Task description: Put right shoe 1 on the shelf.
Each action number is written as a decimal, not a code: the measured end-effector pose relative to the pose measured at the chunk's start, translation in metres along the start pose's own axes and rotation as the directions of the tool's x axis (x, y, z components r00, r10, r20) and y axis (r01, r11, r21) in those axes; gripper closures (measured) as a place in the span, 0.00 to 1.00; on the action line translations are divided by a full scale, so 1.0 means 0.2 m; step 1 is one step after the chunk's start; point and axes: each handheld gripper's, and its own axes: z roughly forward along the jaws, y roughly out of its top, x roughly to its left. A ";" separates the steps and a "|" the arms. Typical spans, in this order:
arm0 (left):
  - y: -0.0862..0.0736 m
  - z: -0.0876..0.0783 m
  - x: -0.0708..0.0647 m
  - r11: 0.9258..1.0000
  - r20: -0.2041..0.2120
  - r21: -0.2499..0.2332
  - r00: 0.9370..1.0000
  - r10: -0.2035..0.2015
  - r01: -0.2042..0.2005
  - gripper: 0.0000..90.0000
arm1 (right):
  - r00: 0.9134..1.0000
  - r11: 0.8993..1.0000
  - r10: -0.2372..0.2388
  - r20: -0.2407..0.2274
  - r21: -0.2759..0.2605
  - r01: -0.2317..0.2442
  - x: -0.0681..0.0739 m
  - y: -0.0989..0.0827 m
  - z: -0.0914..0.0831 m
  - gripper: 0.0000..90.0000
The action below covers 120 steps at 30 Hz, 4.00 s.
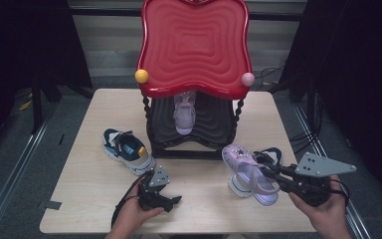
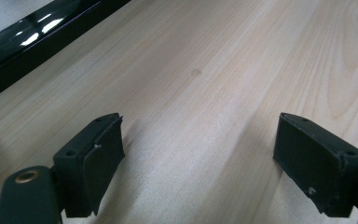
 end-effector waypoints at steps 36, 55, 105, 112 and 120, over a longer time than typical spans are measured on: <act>0.00 0.00 0.00 1.000 0.004 -0.002 1.000 0.000 0.000 0.17 | 0.971 0.989 0.040 0.238 -0.147 -0.005 0.13 0.15 0.35 0.94; 0.00 0.00 0.00 1.000 0.004 -0.001 1.000 -0.001 0.001 0.17 | 0.922 0.982 0.105 0.372 -0.188 -0.036 0.18 0.20 0.55 0.94; 0.00 0.00 0.00 1.000 0.001 0.001 1.000 -0.001 0.001 0.17 | 0.833 0.980 0.159 0.530 -0.184 -0.071 0.08 0.25 0.93 0.94; 0.00 0.00 0.00 1.000 0.002 0.001 1.000 -0.001 0.001 0.17 | 0.814 0.978 0.166 0.557 -0.197 -0.065 0.05 0.28 0.99 0.94; 0.00 0.00 0.00 1.000 0.001 0.001 1.000 -0.001 0.001 0.17 | 0.786 0.975 0.174 0.594 -0.214 -0.055 0.01 0.30 1.05 0.94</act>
